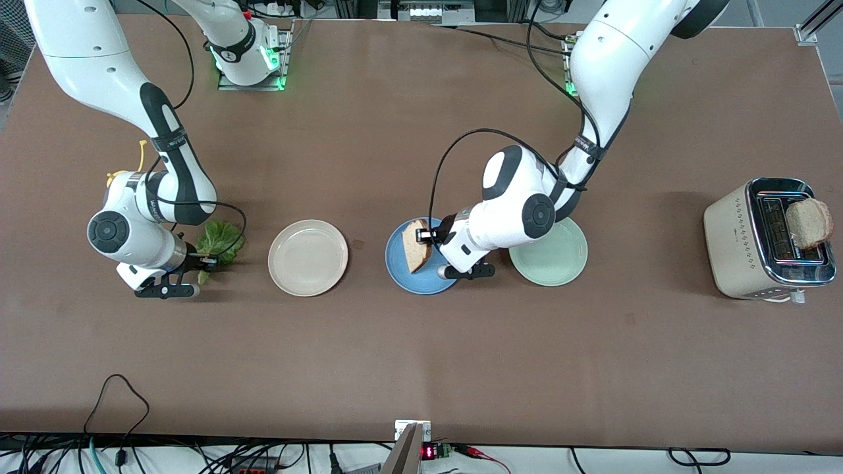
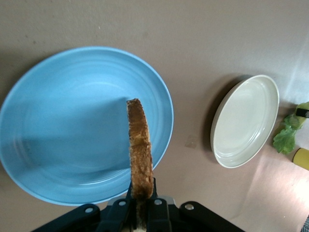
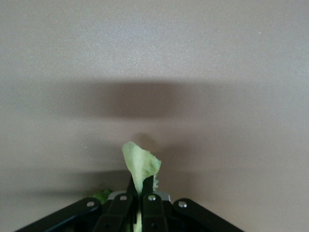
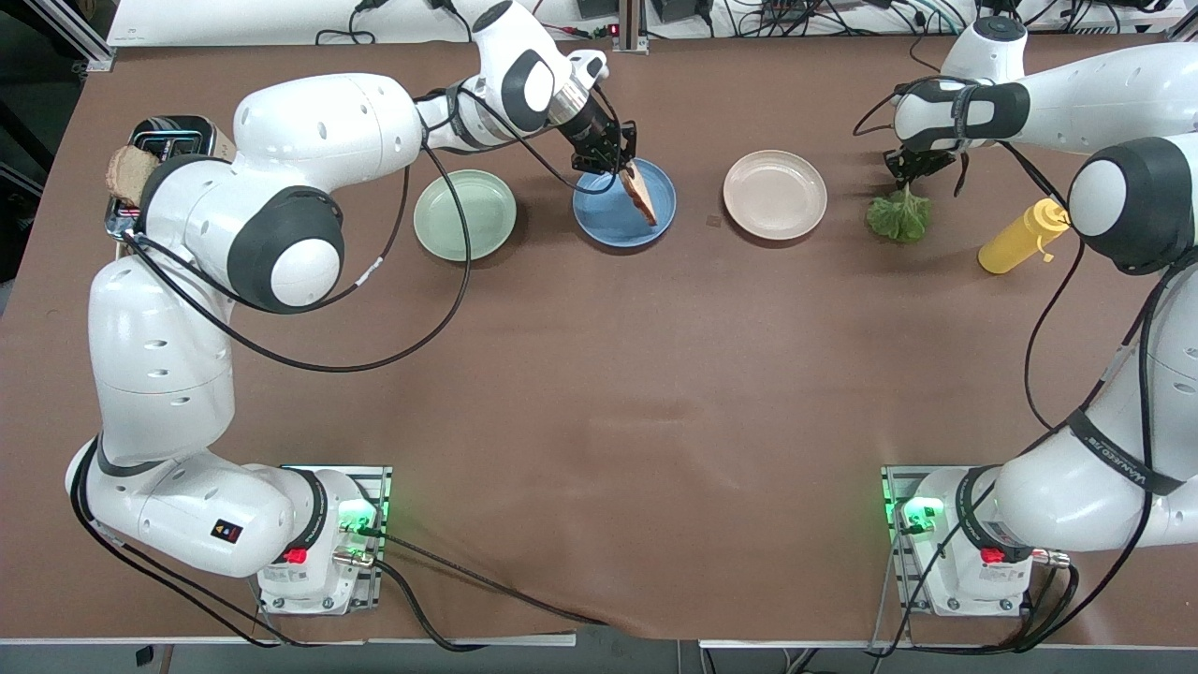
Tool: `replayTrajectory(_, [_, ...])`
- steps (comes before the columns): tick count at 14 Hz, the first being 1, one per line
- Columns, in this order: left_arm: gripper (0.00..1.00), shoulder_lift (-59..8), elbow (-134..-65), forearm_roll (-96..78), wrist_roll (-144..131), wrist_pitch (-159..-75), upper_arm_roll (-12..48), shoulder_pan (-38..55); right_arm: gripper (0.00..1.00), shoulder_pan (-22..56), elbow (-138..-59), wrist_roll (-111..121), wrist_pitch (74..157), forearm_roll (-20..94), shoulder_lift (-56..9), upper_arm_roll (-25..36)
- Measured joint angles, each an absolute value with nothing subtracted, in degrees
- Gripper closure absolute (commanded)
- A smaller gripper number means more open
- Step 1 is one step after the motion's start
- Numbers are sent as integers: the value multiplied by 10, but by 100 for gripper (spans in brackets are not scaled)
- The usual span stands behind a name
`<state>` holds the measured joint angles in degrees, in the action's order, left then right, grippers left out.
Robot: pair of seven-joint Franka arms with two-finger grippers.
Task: Make sandwich in blue plate with both arms
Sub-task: 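Lower the bread onto the blue plate while the right gripper lifts lettuce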
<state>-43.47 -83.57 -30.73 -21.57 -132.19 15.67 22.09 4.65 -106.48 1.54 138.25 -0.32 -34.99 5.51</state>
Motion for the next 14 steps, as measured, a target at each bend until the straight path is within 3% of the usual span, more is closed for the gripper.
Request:
replayTrajectory(4, [99,-439,-835,-307,-216,-1325,157,225,100,48,-1043,15,1349,-3,-347,55])
replayTrajectory(9, [96,-442,-835,-307,-214,-1326,153,225,100,66,-995,-55,1214,17,-312,52])
replayTrajectory(10, [87,-442,-835,-307,-212,-1326,152,225,100,76,-975,-79,1175,38,-307,52])
replayTrajectory(11, [70,-443,-835,-307,-211,-1326,152,225,100,87,-955,-102,1144,63,-303,51])
replayTrajectory(13, [13,-448,-835,-307,-210,-1326,151,224,100,110,-922,-167,1101,121,-302,51])
replayTrajectory(14, [0,-451,-835,-307,-210,-1326,151,224,100,117,-916,-199,1092,149,-302,50])
